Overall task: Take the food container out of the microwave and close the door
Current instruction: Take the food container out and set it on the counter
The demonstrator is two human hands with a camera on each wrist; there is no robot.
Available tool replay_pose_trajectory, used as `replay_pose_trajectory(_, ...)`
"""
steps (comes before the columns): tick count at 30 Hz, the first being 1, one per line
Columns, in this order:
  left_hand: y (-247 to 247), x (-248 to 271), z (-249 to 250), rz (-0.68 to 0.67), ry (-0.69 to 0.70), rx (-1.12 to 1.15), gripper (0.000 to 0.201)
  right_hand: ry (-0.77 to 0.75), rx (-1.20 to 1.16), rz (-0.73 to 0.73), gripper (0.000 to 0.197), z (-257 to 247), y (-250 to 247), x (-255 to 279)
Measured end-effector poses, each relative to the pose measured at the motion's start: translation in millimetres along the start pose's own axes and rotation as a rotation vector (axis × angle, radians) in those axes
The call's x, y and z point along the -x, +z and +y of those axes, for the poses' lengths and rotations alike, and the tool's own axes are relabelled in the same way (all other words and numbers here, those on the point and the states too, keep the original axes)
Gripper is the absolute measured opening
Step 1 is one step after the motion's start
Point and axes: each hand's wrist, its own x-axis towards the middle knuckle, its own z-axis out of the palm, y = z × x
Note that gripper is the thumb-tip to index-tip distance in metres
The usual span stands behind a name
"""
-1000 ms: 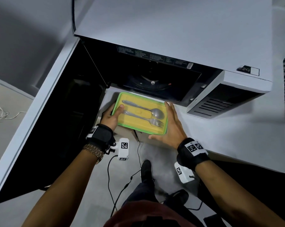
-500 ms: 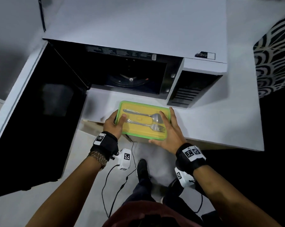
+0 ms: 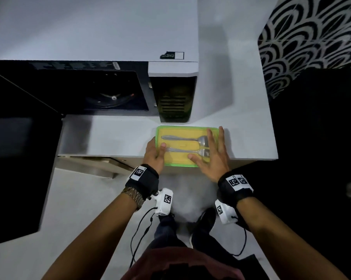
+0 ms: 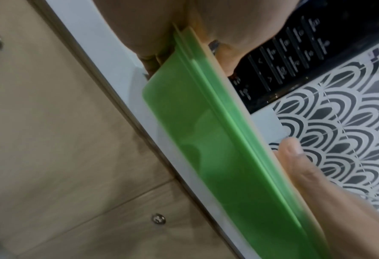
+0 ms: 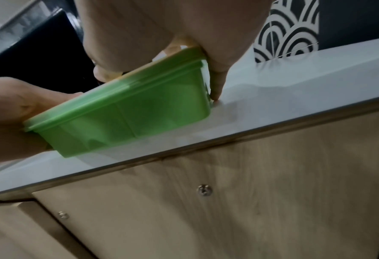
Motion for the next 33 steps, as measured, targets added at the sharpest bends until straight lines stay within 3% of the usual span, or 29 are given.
replay_pose_trajectory(8,59,-10,19,-0.112,0.014,0.016,0.051,0.068,0.023,0.024,0.106,44,-49,-3)
replay_pose_trajectory(12,83,-12,19,-0.126,0.038,-0.035,0.080,0.076,0.022,0.057,0.106,61,-66,-4)
replay_pose_trajectory(17,106,-9,31,-0.113,0.083,-0.017,0.067,0.088,0.041,0.057,0.105,80,-85,-3)
replay_pose_trajectory(33,171,-40,65,-0.127,0.182,0.005,0.054,0.162,-0.039,0.226,0.098,124,-128,-23)
